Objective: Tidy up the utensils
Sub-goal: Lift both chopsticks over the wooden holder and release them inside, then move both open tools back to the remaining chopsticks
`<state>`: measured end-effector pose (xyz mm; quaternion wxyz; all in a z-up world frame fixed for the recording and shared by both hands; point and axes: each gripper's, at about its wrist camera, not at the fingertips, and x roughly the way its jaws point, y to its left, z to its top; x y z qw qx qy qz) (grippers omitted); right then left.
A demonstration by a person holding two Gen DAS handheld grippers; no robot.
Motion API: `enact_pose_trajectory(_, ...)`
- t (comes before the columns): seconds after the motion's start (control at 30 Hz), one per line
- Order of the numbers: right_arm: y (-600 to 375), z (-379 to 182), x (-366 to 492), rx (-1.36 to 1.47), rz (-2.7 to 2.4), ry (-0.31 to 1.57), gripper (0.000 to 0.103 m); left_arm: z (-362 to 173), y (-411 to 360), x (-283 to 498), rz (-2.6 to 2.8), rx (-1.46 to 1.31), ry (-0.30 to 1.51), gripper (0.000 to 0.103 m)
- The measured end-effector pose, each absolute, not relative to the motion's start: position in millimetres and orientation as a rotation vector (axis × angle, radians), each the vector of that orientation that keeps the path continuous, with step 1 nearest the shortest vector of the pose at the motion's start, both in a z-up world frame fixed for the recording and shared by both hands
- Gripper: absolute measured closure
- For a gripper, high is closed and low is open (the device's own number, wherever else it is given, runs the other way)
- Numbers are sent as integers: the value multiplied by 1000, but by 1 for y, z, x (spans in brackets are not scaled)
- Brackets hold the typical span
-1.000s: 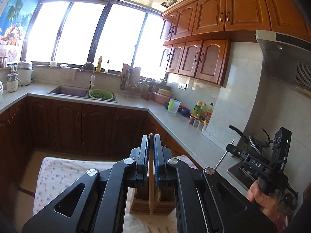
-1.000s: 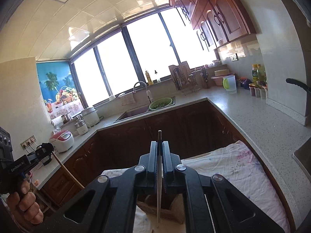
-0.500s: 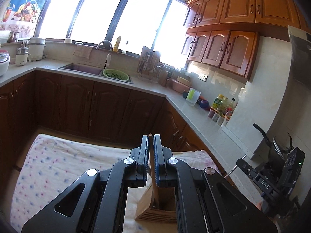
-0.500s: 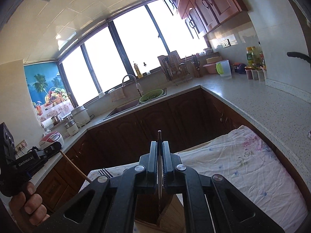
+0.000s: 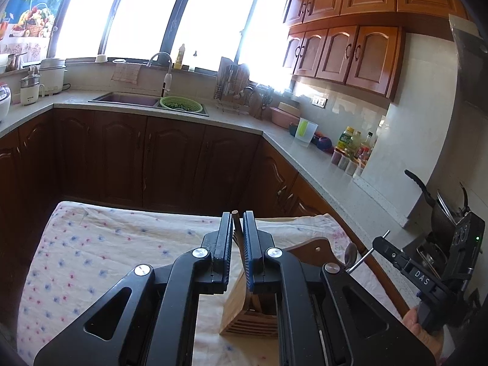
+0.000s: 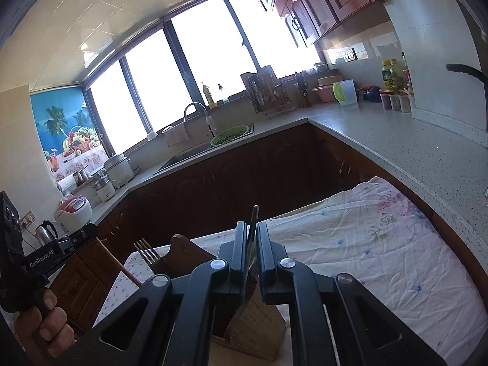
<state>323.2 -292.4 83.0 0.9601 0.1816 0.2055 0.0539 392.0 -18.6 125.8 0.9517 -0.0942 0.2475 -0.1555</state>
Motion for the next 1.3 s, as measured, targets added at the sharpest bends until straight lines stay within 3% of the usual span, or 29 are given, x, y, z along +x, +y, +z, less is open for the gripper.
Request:
enact_pose_trajectory(0.03, -293, 83, 324, 372, 126, 422, 88, 127, -19, 391, -307, -182, 516, 73)
enact_pose_trajectory(0.07, -293, 84, 322, 372, 140, 423, 84, 128, -17, 388, -312, -190, 506, 52)
enact_pose_trajectory(0.1, -292, 85, 319, 371, 149, 416, 65, 130, -14, 382, -317, -205, 489, 38)
enact_pose_trajectory(0.13, -291, 87, 313, 369, 155, 399, 48, 132, -9, 376, -317, -220, 474, 34)
enact_pose_trajectory(0.2, -292, 93, 299, 374, 160, 358, 36, 135, -1, 364, -314, -239, 460, 28)
enact_pose_trajectory(0.23, -293, 96, 293, 378, 161, 343, 35, 135, 3, 358, -305, -245, 462, 25)
enact_pose_trajectory(0.27, -295, 99, 286, 387, 166, 335, 33, 135, 7, 351, -292, -248, 465, 15)
enact_pose_trajectory(0.3, -297, 100, 280, 400, 175, 330, 23, 135, 12, 345, -271, -250, 465, 5)
enact_pose_trajectory(0.33, -299, 101, 275, 415, 182, 323, 11, 134, 17, 337, -249, -253, 461, 3)
enact_pose_trajectory(0.37, -300, 102, 268, 426, 186, 314, 6, 133, 22, 328, -240, -259, 456, 3)
enact_pose_trajectory(0.7, -299, 87, 195, 404, 187, 360, 4, 96, 57, 248, -173, -319, 532, 2)
enact_pose_trajectory(1.3, -298, 0, 100, 376, 116, 570, 4, 6, 53, 158, -144, -320, 730, 3)
